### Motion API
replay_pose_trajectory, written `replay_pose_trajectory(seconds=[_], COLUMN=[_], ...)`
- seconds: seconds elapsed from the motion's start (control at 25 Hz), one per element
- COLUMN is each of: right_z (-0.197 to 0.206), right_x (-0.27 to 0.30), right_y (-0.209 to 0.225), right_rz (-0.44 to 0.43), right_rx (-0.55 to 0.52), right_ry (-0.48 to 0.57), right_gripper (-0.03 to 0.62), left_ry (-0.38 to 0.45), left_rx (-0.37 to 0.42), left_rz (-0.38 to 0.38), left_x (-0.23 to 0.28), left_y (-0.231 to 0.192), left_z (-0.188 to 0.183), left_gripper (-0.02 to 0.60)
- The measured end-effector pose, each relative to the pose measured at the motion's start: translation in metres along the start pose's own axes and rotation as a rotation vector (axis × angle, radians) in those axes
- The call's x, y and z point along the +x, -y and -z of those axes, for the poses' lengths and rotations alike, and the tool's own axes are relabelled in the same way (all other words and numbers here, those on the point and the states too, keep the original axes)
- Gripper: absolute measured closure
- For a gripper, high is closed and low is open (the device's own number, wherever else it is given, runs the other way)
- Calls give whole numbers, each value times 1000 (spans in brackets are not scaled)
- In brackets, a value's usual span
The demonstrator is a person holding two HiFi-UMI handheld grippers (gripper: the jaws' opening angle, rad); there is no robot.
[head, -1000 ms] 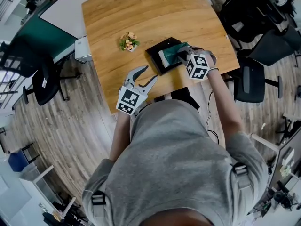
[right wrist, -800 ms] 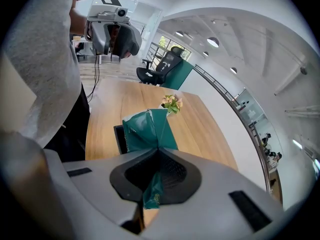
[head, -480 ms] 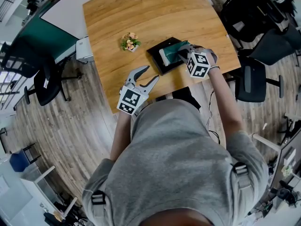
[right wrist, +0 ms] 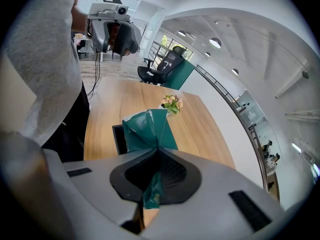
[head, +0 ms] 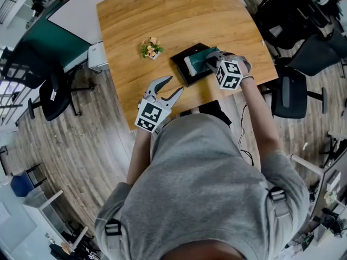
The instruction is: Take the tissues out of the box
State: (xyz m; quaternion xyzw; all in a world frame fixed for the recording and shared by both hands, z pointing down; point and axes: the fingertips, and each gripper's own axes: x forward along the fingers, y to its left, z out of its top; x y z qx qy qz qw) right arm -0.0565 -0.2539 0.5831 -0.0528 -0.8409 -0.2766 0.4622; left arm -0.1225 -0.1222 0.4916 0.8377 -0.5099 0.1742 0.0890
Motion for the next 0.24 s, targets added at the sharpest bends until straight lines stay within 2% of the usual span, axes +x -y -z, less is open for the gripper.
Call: replay_pose_trajectory(seconds=[0.24], right_z=[0], right_x=[1], right_y=[0], right_rz=[-4], right_rx=[-1], right_ry=[-3], right_gripper=[588], left_ry=[-4], left_rx=[3], left_rz=[0], left_x=[1], left_y=[-2], left_z=[-1], left_gripper=[359])
